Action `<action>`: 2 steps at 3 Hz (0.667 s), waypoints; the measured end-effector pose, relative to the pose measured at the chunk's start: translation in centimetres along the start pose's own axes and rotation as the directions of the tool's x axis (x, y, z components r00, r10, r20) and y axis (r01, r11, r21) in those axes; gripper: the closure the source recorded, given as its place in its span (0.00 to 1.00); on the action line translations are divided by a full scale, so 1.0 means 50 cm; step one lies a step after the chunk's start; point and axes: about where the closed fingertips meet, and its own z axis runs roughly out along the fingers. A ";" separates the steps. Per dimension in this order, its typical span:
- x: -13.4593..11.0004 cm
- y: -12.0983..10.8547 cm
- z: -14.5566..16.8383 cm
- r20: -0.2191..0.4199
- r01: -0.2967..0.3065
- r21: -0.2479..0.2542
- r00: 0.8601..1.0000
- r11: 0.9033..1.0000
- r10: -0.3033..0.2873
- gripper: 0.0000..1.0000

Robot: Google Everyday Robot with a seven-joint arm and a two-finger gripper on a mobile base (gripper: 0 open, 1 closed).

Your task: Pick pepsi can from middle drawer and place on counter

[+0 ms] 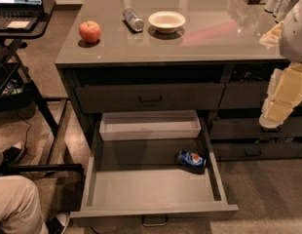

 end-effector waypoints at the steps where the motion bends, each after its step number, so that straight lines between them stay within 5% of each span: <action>1: 0.000 0.000 0.000 0.000 0.000 0.000 1.000 1.000 0.000 0.00; 2: 0.002 -0.002 0.030 0.014 -0.013 0.013 1.000 1.000 0.013 0.00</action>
Offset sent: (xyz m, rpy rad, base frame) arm 0.0143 0.0002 -0.0418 0.0378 -0.0199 -0.0279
